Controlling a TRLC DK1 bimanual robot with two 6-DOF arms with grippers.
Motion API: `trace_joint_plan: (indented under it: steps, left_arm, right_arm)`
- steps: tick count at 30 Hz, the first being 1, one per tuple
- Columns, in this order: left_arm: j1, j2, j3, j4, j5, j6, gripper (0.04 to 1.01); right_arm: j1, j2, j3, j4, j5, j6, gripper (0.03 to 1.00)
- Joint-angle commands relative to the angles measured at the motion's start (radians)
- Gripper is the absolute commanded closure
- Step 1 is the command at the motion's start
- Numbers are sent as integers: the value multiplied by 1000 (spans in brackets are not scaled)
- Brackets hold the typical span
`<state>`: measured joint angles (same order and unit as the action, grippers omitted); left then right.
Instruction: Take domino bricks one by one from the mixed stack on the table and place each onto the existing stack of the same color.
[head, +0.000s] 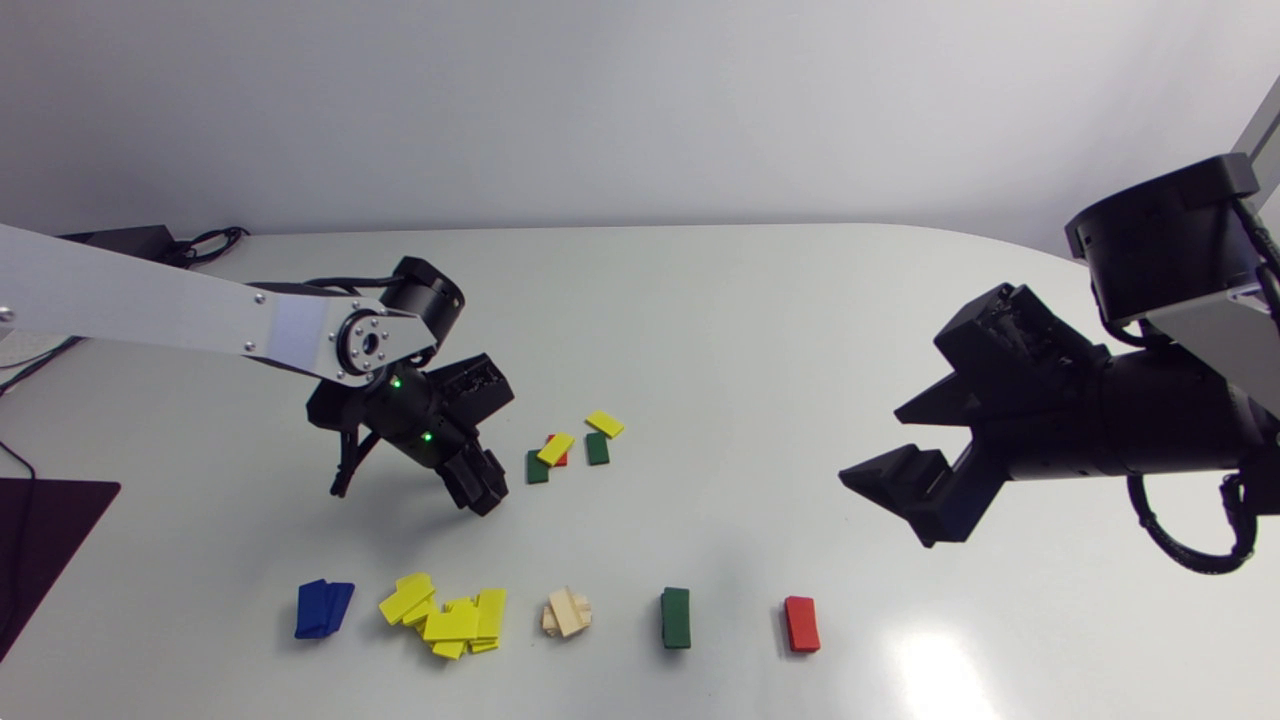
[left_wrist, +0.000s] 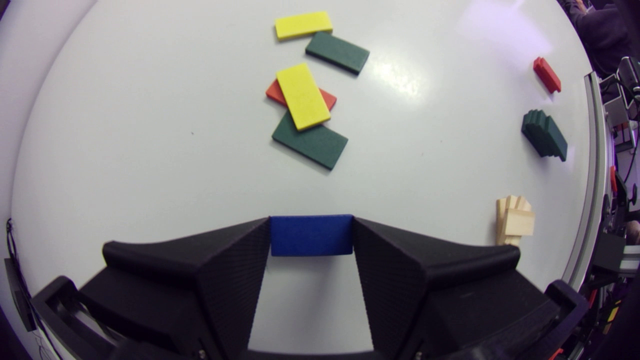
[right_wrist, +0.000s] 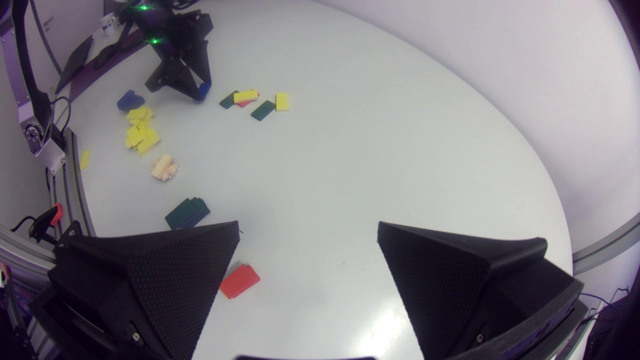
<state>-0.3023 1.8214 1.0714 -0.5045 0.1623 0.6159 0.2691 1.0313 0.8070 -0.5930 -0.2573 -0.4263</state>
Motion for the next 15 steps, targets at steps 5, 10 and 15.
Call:
trace_joint_plan:
  steps: [5, 10, 15]
  left_arm:
    - [3, -218, -74, -54, -6, 120, 921]
    - [12, -364, -182, -81, -6, 226, 921]
    - [52, -473, -275, -112, -6, 308, 921]
  right_arm:
    - [9, -10, -15, -4, 4, 23, 66]
    - [18, -16, -25, -1, 4, 23, 66]
    - [19, -23, -34, 1, 4, 24, 66]
